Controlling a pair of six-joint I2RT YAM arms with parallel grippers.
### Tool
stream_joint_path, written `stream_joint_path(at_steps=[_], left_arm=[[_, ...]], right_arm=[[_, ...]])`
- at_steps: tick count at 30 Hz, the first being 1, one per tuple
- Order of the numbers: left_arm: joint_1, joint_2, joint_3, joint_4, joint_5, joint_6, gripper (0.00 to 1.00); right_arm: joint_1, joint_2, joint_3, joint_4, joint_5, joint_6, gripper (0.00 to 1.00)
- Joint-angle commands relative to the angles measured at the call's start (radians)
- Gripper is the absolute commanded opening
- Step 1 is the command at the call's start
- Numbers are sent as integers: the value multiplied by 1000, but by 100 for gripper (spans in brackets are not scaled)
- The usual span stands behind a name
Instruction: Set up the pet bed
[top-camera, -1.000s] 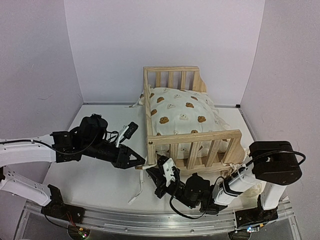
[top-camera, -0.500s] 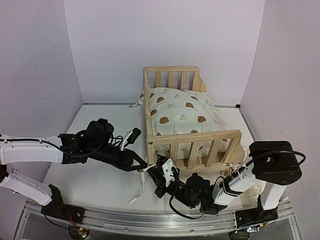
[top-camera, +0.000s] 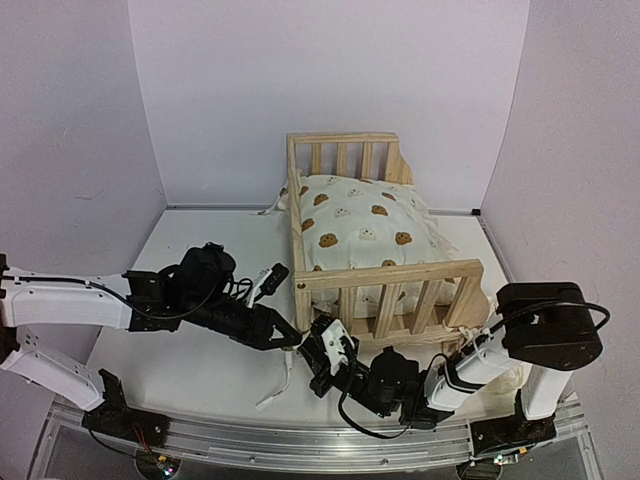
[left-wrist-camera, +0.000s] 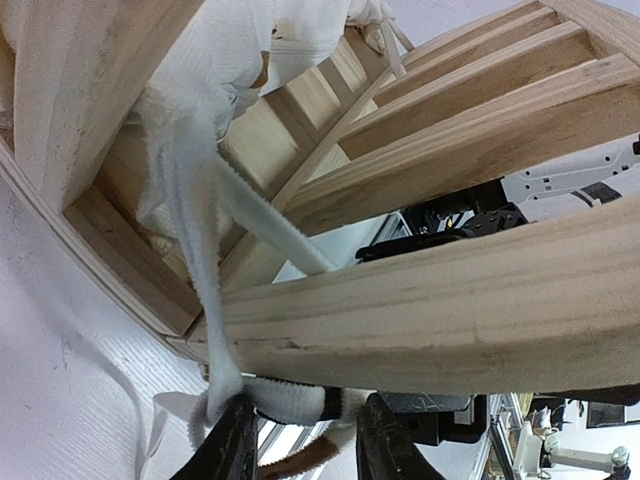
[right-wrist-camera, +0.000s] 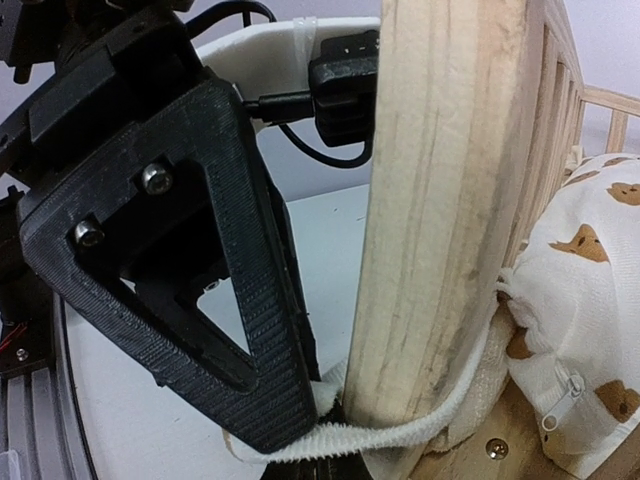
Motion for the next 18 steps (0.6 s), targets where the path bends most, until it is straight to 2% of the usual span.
stream_joint_path(at_steps=[1, 6, 12, 14, 18], left_arm=[[-17, 20, 52, 46, -29, -8, 32], [-17, 7, 50, 31, -70, -2, 29], [-17, -137, 5, -17, -181, -6, 29], [-18, -159, 12, -25, -178, -1, 23], [-37, -137, 49, -29, -140, -10, 22]], right_arm=[[-13, 2, 37, 44, 7, -22, 0], [-14, 2, 32, 39, 10, -19, 0], [-14, -2, 28, 42, 10, -21, 0], [-14, -2, 30, 43, 13, -21, 0], [-13, -4, 30, 43, 15, -26, 0]])
